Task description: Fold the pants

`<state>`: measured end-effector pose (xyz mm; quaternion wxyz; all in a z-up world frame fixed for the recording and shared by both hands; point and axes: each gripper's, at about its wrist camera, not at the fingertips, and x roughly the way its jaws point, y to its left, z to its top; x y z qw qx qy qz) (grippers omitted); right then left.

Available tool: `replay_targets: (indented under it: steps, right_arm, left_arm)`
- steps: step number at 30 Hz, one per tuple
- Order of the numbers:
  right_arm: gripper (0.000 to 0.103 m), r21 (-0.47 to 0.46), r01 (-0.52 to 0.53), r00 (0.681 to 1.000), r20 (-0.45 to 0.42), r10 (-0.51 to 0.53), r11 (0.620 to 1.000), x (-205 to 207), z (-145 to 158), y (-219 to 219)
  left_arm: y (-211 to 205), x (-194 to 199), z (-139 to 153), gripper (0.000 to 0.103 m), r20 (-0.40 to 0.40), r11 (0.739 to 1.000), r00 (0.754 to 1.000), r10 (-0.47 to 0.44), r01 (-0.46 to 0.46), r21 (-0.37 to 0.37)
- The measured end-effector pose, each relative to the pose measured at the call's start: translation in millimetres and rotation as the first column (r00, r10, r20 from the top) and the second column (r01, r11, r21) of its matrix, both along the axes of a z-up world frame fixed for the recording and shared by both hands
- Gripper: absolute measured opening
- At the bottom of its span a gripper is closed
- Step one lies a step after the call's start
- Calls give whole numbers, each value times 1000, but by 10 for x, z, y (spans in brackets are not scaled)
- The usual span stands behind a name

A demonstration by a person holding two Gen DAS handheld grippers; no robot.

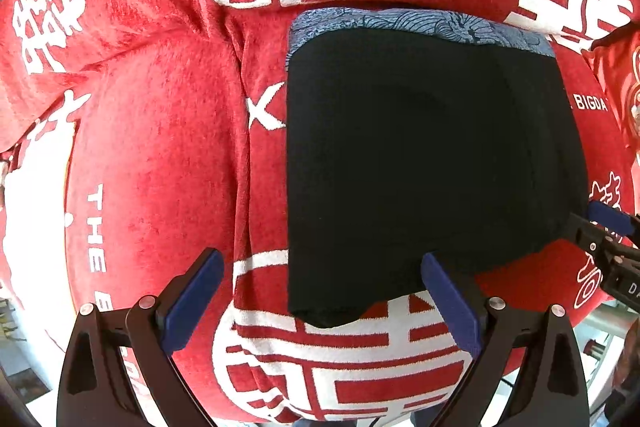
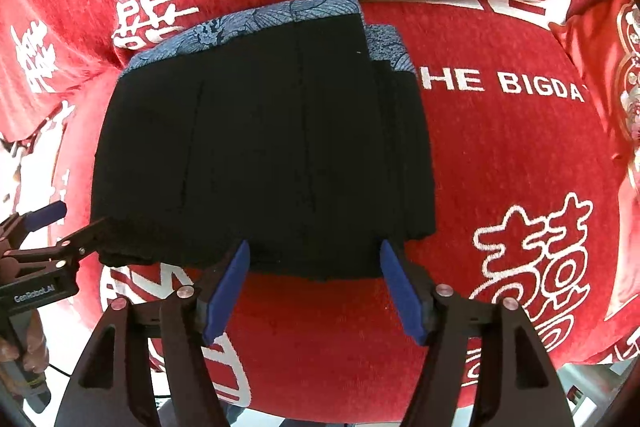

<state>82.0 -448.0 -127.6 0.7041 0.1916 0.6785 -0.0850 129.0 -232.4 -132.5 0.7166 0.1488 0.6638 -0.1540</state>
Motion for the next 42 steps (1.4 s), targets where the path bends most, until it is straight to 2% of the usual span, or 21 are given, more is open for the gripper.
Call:
replay_targets:
  steps: [10,23,28,33,38,42]
  right_arm:
    - [72,-26,34,999,-11,-34,999,-11,99,63]
    - [74,-29,113,994,14,-112,993,-144,228,199]
    - [76,8,109,994,26,-109,994,-120,152,202]
    - [76,45,98,994,43,-100,994,-67,139,110]
    - [79,92,80,994,70,-87,992,-29,198,-136]
    - [81,150,123,986,97,-138,981,-15,186,-501]
  left_arm:
    - [168,57,21,99,-16,1000,1000,-5,5,-24]
    - [297,152,77,99,15,997,997,-75,75,-26]
    - [347,204,-1,99,15,998,999,-41,42,-52]
    - [360,257,18,99,-22,985,1000,10,-13,-175]
    - [284,352,6,102,-19,983,999,49,-51,-174]
    - [244,460,-70,102,-32,980,996,84,-89,-178]
